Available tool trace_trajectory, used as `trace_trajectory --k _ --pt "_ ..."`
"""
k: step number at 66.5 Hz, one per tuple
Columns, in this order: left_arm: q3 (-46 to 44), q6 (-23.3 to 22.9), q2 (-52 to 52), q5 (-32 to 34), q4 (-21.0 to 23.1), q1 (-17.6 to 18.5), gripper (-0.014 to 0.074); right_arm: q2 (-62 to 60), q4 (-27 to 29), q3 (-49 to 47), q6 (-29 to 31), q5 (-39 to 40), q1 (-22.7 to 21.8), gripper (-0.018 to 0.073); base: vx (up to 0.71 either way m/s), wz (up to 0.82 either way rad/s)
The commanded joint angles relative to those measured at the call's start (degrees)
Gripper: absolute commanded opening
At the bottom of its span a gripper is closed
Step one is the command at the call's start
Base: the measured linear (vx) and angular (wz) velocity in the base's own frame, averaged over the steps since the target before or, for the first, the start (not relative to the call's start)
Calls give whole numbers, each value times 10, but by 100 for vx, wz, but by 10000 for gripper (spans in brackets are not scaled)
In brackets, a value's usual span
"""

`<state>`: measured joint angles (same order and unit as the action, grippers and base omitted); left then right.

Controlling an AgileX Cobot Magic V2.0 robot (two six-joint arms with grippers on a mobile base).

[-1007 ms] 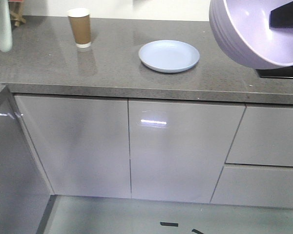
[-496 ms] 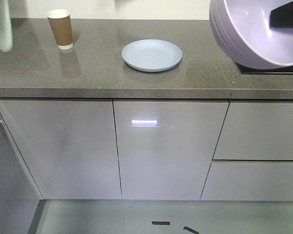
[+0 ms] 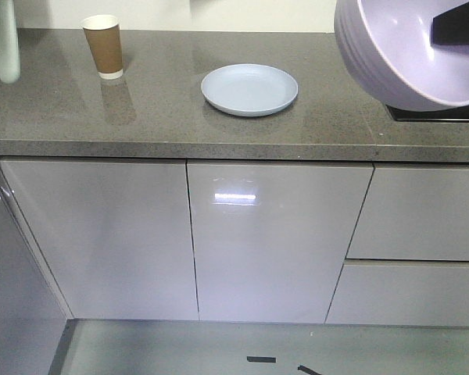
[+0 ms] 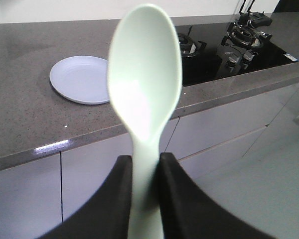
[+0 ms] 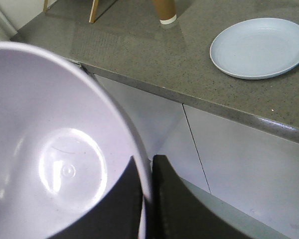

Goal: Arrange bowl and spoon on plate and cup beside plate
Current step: 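Drive the base toward the pale blue plate on the counter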

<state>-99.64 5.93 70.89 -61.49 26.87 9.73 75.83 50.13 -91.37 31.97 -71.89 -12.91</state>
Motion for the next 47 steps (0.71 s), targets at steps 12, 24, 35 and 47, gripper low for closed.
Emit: trace_trajectory --k 12,24,35,47 --pt "-12 2 -9 35 18 3 -7 -14 32 -16 6 12 -1 -6 3 2" --pt "-12 2 -9 35 18 3 -7 -14 32 -16 6 12 -1 -6 4 -1" --pt "-12 2 -9 35 18 3 -7 -14 32 -16 6 12 -1 -6 5 -5" --pt "-12 2 -9 35 18 3 -7 -14 32 -16 6 12 -1 -6 5 -8"
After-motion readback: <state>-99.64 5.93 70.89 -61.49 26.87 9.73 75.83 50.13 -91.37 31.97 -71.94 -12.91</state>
